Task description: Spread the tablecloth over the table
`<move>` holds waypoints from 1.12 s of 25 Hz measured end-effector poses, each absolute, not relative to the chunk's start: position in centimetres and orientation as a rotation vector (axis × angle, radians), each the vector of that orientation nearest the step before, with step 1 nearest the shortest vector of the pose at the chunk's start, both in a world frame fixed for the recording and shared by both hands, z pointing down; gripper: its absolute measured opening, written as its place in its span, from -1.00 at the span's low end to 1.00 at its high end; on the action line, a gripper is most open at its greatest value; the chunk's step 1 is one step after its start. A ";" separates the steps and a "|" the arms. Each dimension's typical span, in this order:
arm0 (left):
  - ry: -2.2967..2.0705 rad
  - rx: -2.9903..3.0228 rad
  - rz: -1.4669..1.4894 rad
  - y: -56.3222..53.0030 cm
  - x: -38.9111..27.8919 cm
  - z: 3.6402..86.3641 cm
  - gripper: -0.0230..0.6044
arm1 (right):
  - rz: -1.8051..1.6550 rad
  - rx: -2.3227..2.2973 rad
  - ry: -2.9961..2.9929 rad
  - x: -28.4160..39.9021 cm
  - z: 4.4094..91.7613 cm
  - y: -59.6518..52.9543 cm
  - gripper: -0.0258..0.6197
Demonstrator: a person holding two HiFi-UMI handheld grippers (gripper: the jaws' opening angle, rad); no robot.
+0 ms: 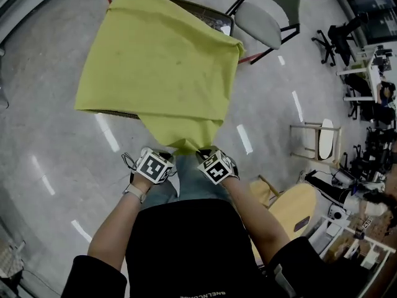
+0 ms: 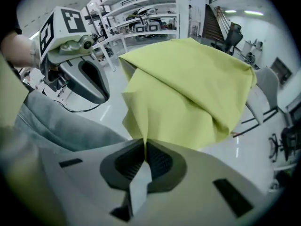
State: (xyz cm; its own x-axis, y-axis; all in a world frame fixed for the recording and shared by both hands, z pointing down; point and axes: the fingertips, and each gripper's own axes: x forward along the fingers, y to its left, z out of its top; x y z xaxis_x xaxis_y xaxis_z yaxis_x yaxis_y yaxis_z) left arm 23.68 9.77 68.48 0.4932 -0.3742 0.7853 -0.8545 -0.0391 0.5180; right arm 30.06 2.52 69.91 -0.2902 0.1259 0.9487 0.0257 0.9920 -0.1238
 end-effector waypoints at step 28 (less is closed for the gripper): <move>-1.210 1.863 1.435 4.8 19.2 72.6 -0.69 | 0.389 0.163 -1.931 42.5 66.9 -2.5 -0.87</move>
